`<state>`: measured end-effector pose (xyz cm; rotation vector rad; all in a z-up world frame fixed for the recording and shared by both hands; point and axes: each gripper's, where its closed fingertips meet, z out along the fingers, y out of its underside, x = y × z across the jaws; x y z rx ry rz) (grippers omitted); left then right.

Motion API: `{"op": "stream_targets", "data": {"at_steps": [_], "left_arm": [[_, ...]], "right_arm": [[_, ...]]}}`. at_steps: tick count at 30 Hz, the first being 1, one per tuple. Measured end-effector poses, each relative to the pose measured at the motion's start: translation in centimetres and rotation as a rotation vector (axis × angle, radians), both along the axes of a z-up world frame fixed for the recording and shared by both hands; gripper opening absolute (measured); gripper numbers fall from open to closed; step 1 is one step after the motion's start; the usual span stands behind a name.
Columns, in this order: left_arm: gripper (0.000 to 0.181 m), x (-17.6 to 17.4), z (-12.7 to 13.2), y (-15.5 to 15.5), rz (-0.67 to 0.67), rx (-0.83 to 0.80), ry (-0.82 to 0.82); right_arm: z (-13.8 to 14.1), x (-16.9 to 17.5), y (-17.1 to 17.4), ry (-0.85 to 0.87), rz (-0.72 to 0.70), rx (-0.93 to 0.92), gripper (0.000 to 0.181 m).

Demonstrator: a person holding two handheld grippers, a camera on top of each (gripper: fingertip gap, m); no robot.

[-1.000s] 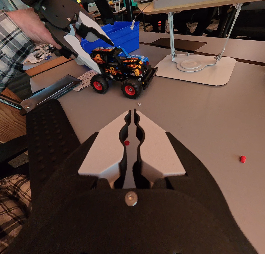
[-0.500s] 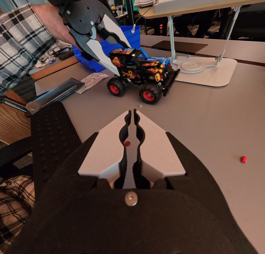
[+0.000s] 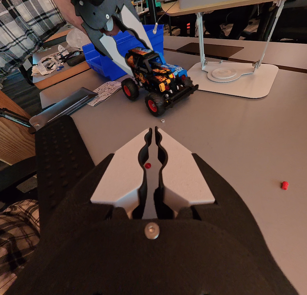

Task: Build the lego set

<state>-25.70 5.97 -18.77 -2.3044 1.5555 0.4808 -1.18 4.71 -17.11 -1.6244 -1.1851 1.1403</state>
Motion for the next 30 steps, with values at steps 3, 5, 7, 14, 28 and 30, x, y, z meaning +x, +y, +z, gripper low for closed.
{"op": "stream_targets", "data": {"at_steps": [3,5,7,14,28,30], "left_arm": [[0.063,0.3,1.1,0.9,-0.018,0.083,0.030],[0.064,0.4,0.8,0.7,0.011,0.087,-0.008],[0.065,0.1,0.6,0.8,0.026,0.116,-0.012],[0.076,-1.2,1.6,-0.1,0.142,0.215,0.000],[0.082,3.6,4.7,-5.8,0.222,0.401,-0.051],[0.083,4.4,4.7,-5.6,0.204,0.399,-0.041]], "right_arm": [[0.0,0.0,0.0,-0.002,0.002,0.000,0.001],[-0.1,-0.1,0.0,-0.004,0.004,-0.002,0.001],[-0.1,-0.1,-0.1,-0.004,0.006,-0.001,0.002],[0.0,0.1,0.3,0.005,-0.013,-0.015,0.003],[-1.0,0.1,1.0,-0.053,-0.051,0.001,0.031],[-1.4,-0.4,-0.4,-0.098,0.005,0.080,0.033]]}}
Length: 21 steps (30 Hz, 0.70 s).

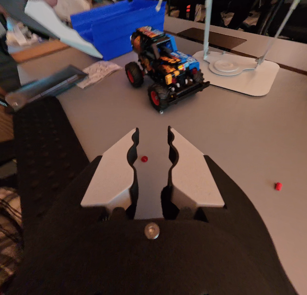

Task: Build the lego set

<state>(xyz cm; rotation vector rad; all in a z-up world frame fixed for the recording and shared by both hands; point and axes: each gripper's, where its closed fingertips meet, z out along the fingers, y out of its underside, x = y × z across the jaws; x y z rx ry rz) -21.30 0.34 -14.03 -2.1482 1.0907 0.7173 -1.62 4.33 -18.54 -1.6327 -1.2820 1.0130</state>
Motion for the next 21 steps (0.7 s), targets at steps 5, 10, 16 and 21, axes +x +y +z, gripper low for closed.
{"op": "stream_targets", "data": {"at_steps": [5,10,16,21], "left_arm": [[0.084,2.7,-0.2,1.2,-0.047,-0.004,-0.044],[0.092,7.3,-0.4,2.0,-0.096,0.011,-0.101],[0.090,11.0,-1.1,2.3,-0.077,0.029,-0.215],[0.086,14.8,-2.1,3.0,-0.106,0.052,-0.332]], "right_arm": [[-0.7,-1.1,-2.5,-0.080,0.088,0.235,0.058],[-0.5,-1.2,-2.7,-0.074,0.091,0.271,0.065],[1.7,0.7,-2.4,0.010,0.071,0.265,0.062],[3.0,7.1,1.0,-0.054,-0.078,0.303,0.060]]}}
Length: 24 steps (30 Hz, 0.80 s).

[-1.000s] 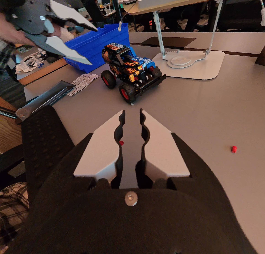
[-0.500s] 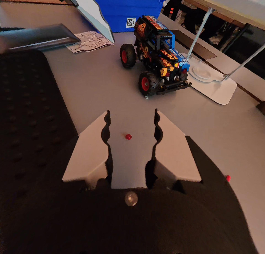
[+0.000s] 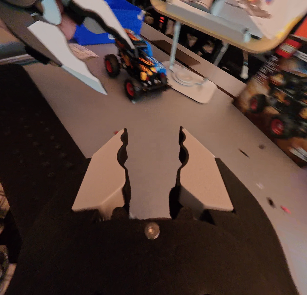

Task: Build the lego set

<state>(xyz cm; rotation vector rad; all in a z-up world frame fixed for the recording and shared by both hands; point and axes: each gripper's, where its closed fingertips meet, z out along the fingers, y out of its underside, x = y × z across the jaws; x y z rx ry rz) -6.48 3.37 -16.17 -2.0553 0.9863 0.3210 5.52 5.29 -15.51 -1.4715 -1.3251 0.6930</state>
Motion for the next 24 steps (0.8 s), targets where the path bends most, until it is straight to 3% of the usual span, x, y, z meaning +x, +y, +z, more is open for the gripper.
{"op": "stream_targets", "data": {"at_steps": [2,4,6,9,11,14,22,24], "left_arm": [[0.084,1.0,-1.5,0.2,-0.028,-0.020,0.034],[0.081,1.4,-2.6,0.8,-0.037,-0.022,0.061],[0.079,2.4,-3.2,1.4,-0.052,-0.019,0.004],[0.077,3.5,-3.8,2.4,-0.062,0.002,-0.054],[0.076,3.8,-4.4,2.9,-0.063,0.012,-0.074],[0.074,4.3,-5.1,3.2,-0.071,0.019,-0.123],[0.072,4.9,-6.8,3.0,-0.093,-0.002,-0.173],[0.073,5.5,-6.8,2.9,-0.114,-0.009,-0.179]], "right_arm": [[0.2,4.6,2.3,-0.031,-0.117,-0.014,0.056],[-0.3,10.4,5.2,-0.077,-0.279,-0.054,0.038],[-1.3,16.6,7.9,-0.123,-0.444,-0.106,0.030],[-4.4,24.4,10.6,-0.212,-0.645,-0.223,0.020],[-6.7,27.8,11.5,-0.294,-0.751,-0.276,0.016],[-8.1,28.8,12.1,-0.313,-0.801,-0.300,0.009],[-10.7,28.5,13.7,-0.351,-0.821,-0.381,0.018],[-10.9,28.1,13.9,-0.329,-0.802,-0.399,0.007]]}}
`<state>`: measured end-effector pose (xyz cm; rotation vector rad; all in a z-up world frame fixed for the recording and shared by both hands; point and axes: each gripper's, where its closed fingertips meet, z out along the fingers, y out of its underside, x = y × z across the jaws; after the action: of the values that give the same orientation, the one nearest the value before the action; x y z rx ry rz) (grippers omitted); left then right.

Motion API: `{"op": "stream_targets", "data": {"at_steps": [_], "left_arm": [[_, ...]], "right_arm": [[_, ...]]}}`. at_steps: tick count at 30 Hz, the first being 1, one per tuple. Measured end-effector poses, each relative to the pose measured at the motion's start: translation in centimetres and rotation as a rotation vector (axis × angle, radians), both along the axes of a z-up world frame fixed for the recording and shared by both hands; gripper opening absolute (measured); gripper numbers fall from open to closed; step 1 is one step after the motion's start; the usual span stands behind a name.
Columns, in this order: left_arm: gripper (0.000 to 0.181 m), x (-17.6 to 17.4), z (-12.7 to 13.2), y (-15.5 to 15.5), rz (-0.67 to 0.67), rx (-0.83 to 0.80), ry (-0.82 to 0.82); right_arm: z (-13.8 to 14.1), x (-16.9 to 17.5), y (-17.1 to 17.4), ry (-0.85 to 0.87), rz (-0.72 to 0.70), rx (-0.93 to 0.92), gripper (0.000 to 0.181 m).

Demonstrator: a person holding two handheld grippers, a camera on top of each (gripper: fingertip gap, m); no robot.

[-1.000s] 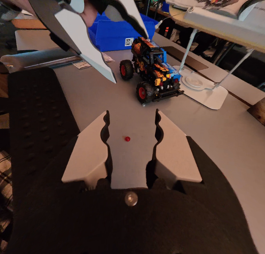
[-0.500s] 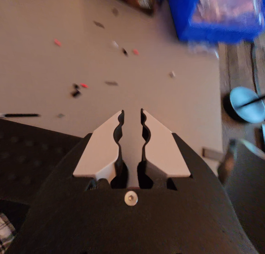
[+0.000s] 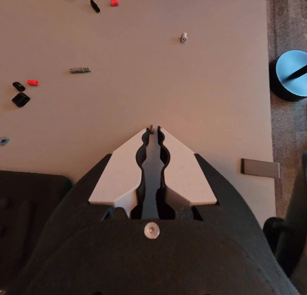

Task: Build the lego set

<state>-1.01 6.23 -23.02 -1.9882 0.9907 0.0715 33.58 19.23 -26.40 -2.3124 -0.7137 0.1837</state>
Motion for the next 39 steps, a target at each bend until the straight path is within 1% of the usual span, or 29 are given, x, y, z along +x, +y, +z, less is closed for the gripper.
{"op": "stream_targets", "data": {"at_steps": [3,8,11,14,15,16,17,18,19,21,22,23,24,25,26,27,28,29,30,31,32,34,35,37,39], "left_arm": [[0.074,1.8,0.2,-0.3,-0.050,-0.018,-0.031],[0.076,6.9,0.1,-0.5,-0.176,-0.066,-0.049],[0.077,10.5,-0.5,-0.2,-0.243,-0.092,-0.053],[0.083,13.1,-2.0,0.6,-0.282,-0.147,-0.045],[0.083,13.9,-2.4,0.8,-0.294,-0.159,-0.042],[0.079,14.5,-2.7,1.1,-0.298,-0.153,-0.039],[0.080,15.1,-2.6,1.5,-0.296,-0.154,-0.056],[0.085,15.5,-2.7,1.8,-0.289,-0.172,-0.068],[0.085,15.8,-2.8,1.9,-0.292,-0.185,-0.069],[0.091,16.1,-2.6,2.7,-0.287,-0.167,-0.052],[0.090,16.2,-2.6,3.1,-0.283,-0.153,-0.041],[0.084,16.1,-2.4,3.7,-0.266,-0.123,-0.020],[0.080,15.6,-2.2,4.5,-0.235,-0.080,0.011],[0.080,15.3,-2.1,4.8,-0.225,-0.065,0.026],[0.081,15.2,-2.2,4.5,-0.236,-0.094,0.011],[0.087,15.2,-2.3,4.1,-0.250,-0.129,-0.020],[0.092,15.2,-2.4,3.7,-0.271,-0.160,-0.055],[0.098,15.6,-2.5,2.6,-0.326,-0.216,-0.097],[0.091,15.9,-2.7,1.4,-0.374,-0.293,-0.135],[0.087,15.9,-2.9,1.1,-0.386,-0.334,-0.152],[0.092,15.8,-2.9,1.3,-0.386,-0.333,-0.153],[0.093,15.9,-3.1,1.4,-0.396,-0.352,-0.143],[0.096,16.0,-3.1,1.6,-0.395,-0.339,-0.128],[0.097,16.2,-3.4,2.0,-0.394,-0.316,-0.081],[0.094,16.9,-3.2,2.2,-0.395,-0.278,-0.078]], "right_arm": [[-0.1,-0.6,0.3,0.016,0.021,-0.002,0.004],[-0.1,-2.5,0.9,0.063,0.094,-0.025,0.003],[-0.1,-4.9,1.2,0.075,0.183,-0.041,0.003],[-0.1,-7.9,1.5,0.062,0.297,-0.045,0.003],[-0.1,-8.9,1.5,0.065,0.333,-0.050,0.003],[-0.1,-9.7,1.7,0.064,0.358,-0.054,0.003],[-0.1,-10.4,1.9,0.056,0.377,-0.053,0.003],[-0.1,-11.0,2.1,0.052,0.398,-0.053,0.003],[-0.1,-11.7,2.2,0.057,0.421,-0.057,0.003],[-0.1,-12.8,2.5,0.067,0.458,-0.054,0.003],[-0.1,-13.3,2.6,0.066,0.475,-0.052,0.006],[0.0,-13.4,2.7,0.057,0.484,-0.053,0.017],[0.1,-13.4,2.6,0.047,0.491,-0.055,0.020],[0.5,-13.3,2.3,0.047,0.505,-0.051,0.022],[1.2,-13.3,1.8,0.058,0.530,-0.036,0.024],[2.1,-13.5,0.9,0.079,0.566,-0.021,0.028],[2.9,-13.7,-0.5,0.105,0.619,-0.025,0.032],[3.5,-13.9,-2.2,0.129,0.683,-0.044,0.032],[3.9,-14.1,-3.9,0.141,0.744,-0.070,0.036],[3.9,-14.1,-5.3,0.137,0.792,-0.092,0.038],[3.7,-14.0,-6.4,0.122,0.828,-0.111,0.041],[2.9,-13.7,-8.3,0.089,0.891,-0.166,0.050],[2.4,-13.6,-9.0,0.077,0.908,-0.189,0.051],[1.5,-13.2,-9.6,0.049,0.924,-0.216,0.053],[0.9,-12.9,-9.5,0.034,0.914,-0.221,0.053]]}}
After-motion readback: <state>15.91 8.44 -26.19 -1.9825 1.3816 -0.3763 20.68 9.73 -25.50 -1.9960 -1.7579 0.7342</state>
